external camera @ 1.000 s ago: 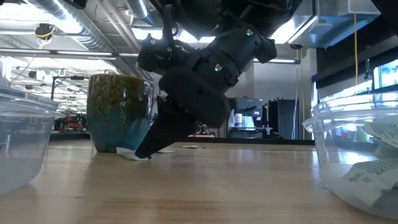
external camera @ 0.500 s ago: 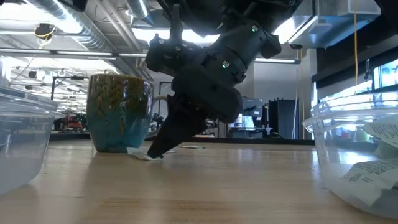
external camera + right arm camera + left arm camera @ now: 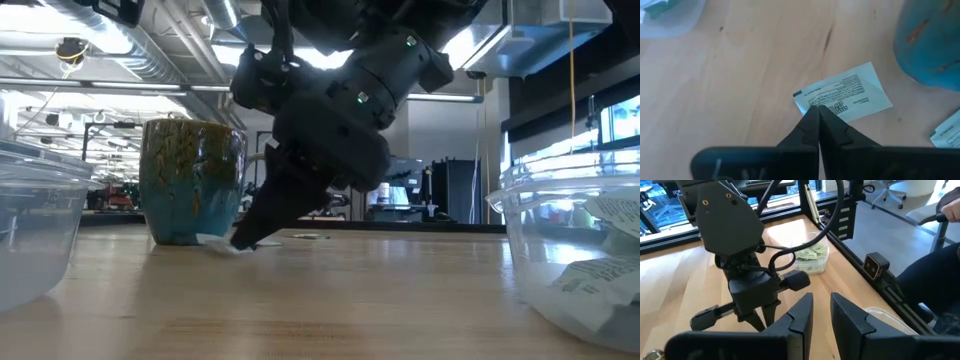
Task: Pick and place items into bin
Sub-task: Put the white stevia packet into the right transparent bin
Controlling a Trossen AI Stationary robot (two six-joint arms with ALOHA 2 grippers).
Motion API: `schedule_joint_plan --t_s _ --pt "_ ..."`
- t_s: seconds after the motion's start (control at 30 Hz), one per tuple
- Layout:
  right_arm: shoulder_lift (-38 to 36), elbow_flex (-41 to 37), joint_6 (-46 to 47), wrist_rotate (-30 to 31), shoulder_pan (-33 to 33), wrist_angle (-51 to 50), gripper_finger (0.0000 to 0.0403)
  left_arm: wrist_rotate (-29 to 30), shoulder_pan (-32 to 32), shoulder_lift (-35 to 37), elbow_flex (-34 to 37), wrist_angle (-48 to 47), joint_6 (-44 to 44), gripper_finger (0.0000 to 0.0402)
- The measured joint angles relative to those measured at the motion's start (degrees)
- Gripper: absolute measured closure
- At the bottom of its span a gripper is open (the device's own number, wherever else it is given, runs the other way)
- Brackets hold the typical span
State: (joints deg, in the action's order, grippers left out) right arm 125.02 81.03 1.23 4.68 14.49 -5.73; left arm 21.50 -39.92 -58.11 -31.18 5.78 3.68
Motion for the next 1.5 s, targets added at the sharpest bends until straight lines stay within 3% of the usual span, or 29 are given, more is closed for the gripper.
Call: schedule_joint_plan --t_s 0.33,0.53,0.8,0.97,1.07,1.23,1.5 --pt "-2.69 0.04 0.19 -1.73 0.48 -0.51 0.0403 0.37 0.00 -0.30 -0.02 0.02 0.02 0.0341" --pt "-10.91 0.26 3.74 -3.50 4.83 -11.20 0.0403 0.37 0.00 -0.30 -0.02 -0.04 0.02 0.0341" --pt "-18.18 0.24 23.00 -3.45 16.14 -26.99 0.0403 0.37 0.00 -0.30 -0.02 -0.02 0.02 0.0341" --pt "-18.34 0.22 33.97 -2.41 23.61 -28.23 0.0403 0.37 0.00 -0.28 -0.02 -0.06 -0.06 0.0341" --pt "-17.92 0.24 40.36 2.05 26.54 -29.65 0.0403 0.37 0.00 -0.28 -0.02 -0.06 -1.50 0.0341" --pt "-17.85 0.13 49.71 9.02 28.42 -34.36 0.0403 1.68 0.00 -0.28 -0.02 0.00 -2.37 0.0341" --pt "-17.80 -5.09 52.75 8.73 28.80 -31.59 0.0403 3.01 0.00 -0.28 -0.02 0.29 -1.49 0.0341"
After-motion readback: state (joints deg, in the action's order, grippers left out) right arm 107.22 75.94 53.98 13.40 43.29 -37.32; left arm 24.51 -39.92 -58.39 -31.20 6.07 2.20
